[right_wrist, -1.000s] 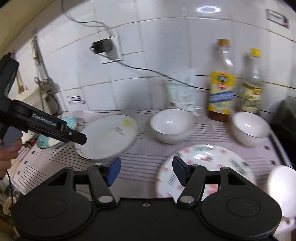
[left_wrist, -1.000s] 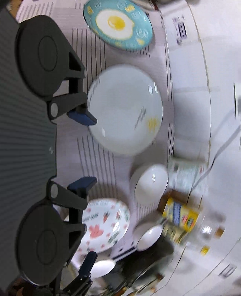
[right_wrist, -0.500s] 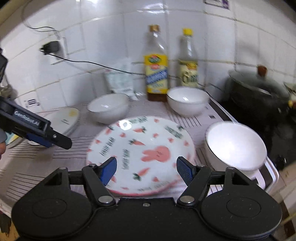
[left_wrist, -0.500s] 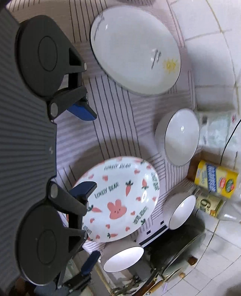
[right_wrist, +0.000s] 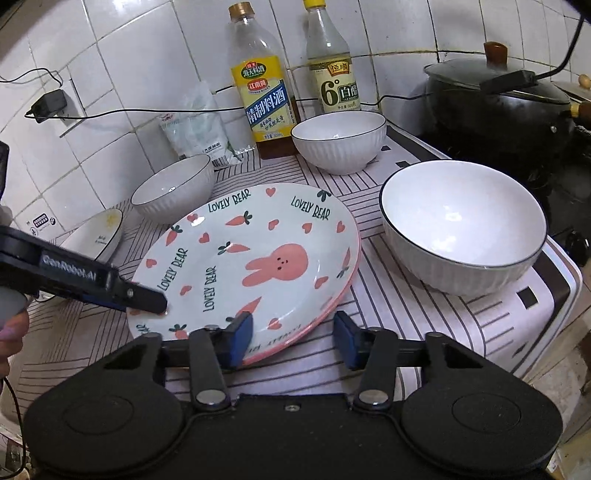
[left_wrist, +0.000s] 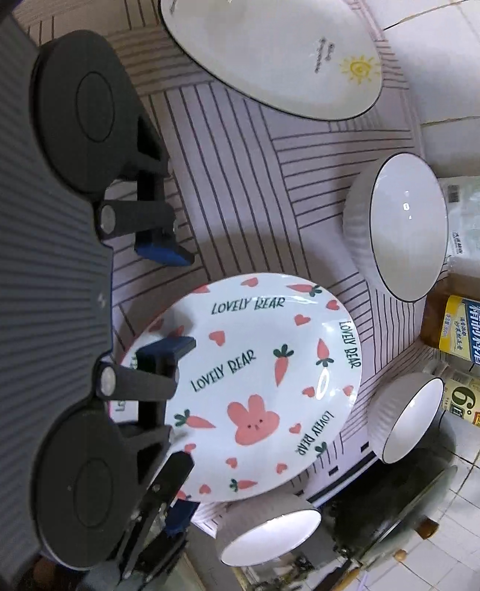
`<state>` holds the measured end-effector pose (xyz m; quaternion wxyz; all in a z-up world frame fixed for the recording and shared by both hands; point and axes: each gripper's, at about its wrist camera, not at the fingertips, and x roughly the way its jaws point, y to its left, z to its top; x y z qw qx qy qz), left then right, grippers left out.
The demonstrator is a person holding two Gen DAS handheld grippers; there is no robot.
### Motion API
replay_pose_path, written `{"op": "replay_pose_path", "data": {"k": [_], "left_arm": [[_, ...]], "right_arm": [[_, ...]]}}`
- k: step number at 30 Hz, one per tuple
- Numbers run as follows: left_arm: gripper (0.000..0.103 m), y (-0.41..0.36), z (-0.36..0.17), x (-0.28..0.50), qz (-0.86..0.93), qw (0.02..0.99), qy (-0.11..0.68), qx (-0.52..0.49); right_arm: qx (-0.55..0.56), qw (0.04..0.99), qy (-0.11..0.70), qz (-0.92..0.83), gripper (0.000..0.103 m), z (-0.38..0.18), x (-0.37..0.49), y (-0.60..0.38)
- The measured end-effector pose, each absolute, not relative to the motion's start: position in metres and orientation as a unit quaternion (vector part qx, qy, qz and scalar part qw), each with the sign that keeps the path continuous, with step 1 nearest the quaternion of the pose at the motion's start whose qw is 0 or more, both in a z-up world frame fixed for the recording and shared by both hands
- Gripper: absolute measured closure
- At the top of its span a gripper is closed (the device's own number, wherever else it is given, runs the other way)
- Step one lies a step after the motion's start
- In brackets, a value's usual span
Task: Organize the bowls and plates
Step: 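Move both grippers to the bunny plate and grip its rim, then lift the bunny plate with both grippers and carry it over the sun plate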
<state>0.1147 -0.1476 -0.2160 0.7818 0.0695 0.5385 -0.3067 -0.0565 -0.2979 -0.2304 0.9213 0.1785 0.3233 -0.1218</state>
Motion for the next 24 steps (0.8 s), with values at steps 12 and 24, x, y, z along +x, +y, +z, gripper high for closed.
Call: {"op": "replay_pose_path", "data": {"k": [12,24], "left_arm": [[0.071,-0.156,-0.222,0.106,-0.307,0.799,0.513,0.07],[0.072,-0.16,-0.218,0.107,-0.302,0.791,0.524,0.09]], "right_arm": [[0.202,0.922,0.306,-0.122,0.072,-0.242,-0.05,-0.316],[0.22,0.909,0.342,-0.092,0.076,-0.233,-0.047,-0.327]]}}
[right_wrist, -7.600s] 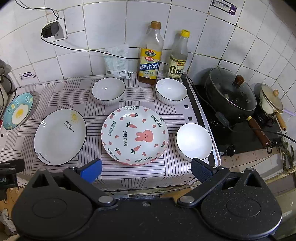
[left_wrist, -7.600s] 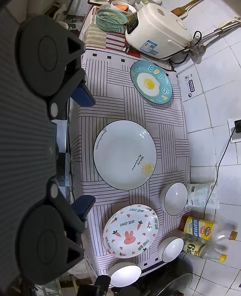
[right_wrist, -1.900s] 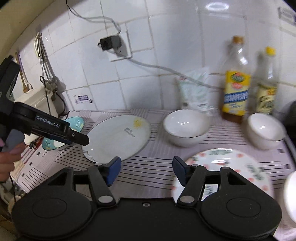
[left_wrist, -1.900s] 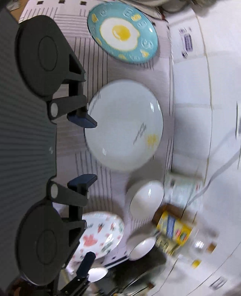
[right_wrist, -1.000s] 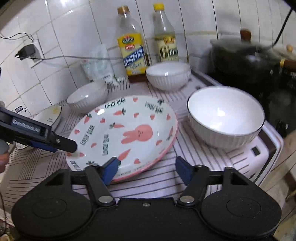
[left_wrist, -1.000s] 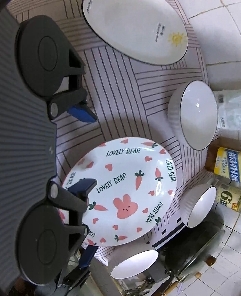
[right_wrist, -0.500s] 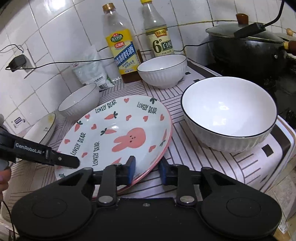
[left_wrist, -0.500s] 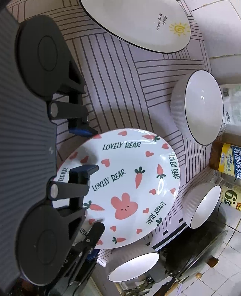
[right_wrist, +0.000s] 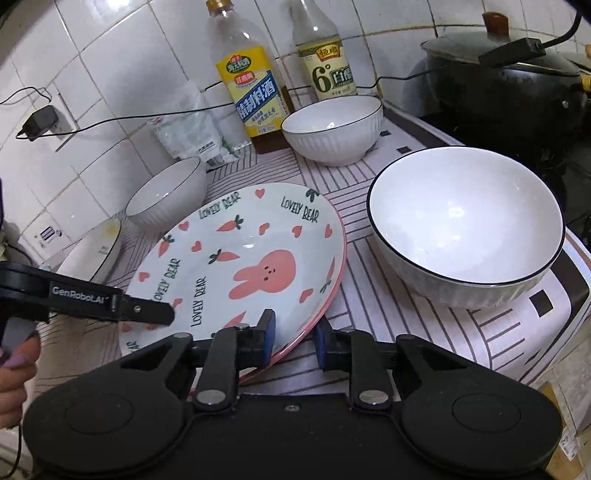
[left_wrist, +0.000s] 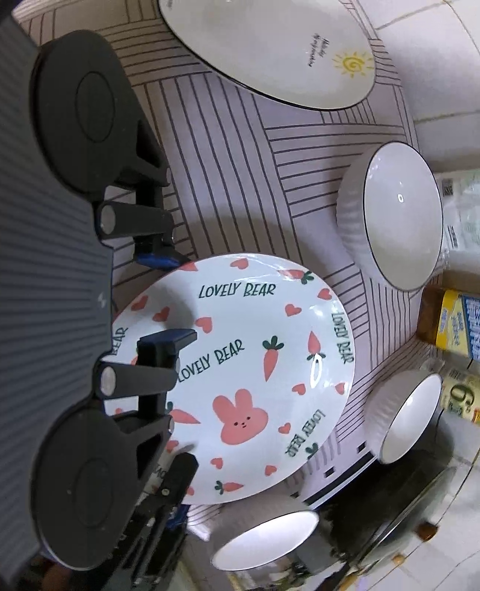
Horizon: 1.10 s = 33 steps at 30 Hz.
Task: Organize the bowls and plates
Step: 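Lift the bunny plate with both grippers and carry it over the sun plate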
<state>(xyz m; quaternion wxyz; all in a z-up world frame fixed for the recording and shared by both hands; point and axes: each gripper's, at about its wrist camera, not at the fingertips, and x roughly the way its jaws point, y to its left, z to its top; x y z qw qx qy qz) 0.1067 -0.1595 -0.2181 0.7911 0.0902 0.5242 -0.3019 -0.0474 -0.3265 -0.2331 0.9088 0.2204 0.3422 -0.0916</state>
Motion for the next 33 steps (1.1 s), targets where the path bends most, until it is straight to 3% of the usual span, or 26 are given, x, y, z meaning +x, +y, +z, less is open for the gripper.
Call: {"op": "replay_pose_path", "data": {"k": [20,33], "left_arm": [[0.072,-0.055,-0.156,0.081,-0.246,0.814,0.525,0.035],[0.071,0.031,-0.139,0.124,-0.142,0.835,0.53,-0.033]], "right_arm": [[0.196,0.916,0.349,0.028,0.076,-0.185,-0.029,-0.281],[0.153,0.911,0.357,0.141,0.076,-0.162,0.054,-0.213]]}}
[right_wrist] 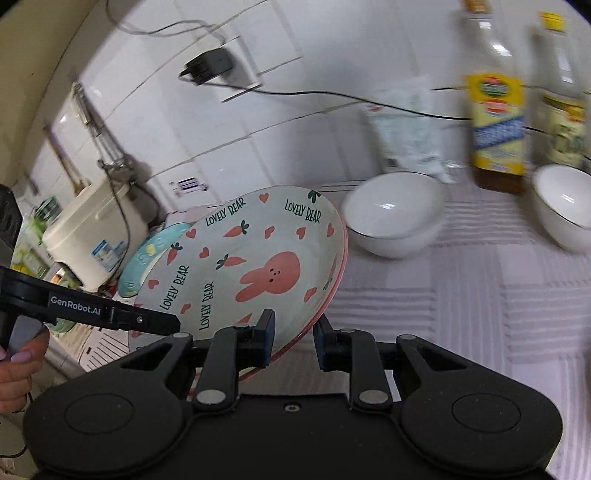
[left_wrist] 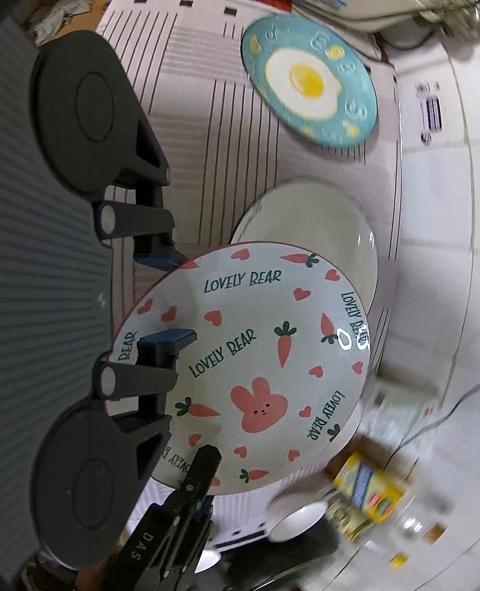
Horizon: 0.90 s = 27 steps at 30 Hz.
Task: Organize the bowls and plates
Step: 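Lift the bunny plate with both grippers and carry it over the sun plate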
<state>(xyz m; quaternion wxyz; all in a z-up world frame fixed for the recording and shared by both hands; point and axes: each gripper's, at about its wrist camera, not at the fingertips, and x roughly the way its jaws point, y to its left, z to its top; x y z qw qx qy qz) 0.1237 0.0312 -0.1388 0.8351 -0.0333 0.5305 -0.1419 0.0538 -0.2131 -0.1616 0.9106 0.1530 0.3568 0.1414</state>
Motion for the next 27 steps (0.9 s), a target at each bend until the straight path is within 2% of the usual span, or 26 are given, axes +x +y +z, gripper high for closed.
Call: {"op": "replay_pose_path", "data": {"k": [13,27], "left_arm": [[0.07,0.066,-0.161,0.185,-0.08,0.811,0.576,-0.061],[0.069,0.068,-0.185,0.229,-0.065,0.786,0.612,-0.061]], "right_arm": [[0.155,0.881,0.399,0.199,0.076,-0.18,0.139,-0.181],[0.154,0.867,0.441,0.177,0.076,-0.199,0.177,-0.172]]}}
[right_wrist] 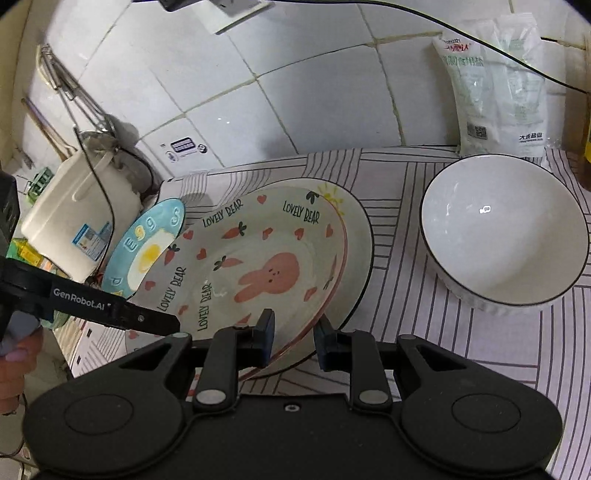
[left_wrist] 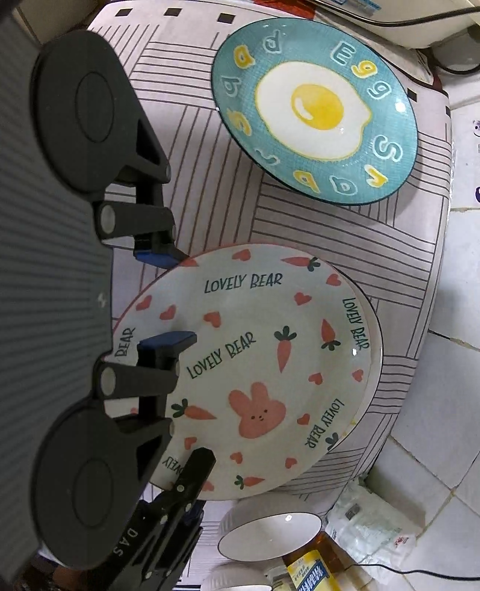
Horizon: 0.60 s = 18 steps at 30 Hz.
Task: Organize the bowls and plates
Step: 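Lower the bunny plate onto the sun plate and open both grippers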
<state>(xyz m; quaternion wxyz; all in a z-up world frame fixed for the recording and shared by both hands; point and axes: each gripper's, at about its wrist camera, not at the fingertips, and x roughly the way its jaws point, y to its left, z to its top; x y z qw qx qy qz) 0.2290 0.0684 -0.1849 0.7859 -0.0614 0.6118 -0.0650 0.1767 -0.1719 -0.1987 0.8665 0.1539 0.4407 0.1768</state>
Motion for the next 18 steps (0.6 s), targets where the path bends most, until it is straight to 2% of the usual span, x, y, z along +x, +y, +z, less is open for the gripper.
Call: {"op": "replay_pose_path", "data": {"k": [18], "left_arm": [[0.068,0.067,-0.195,0.239,-0.058,0.782,0.617,-0.075]], "right_arm": [[0.012,0.873,0.472,0.125,0.069,-0.18,0.188,-0.135]]}}
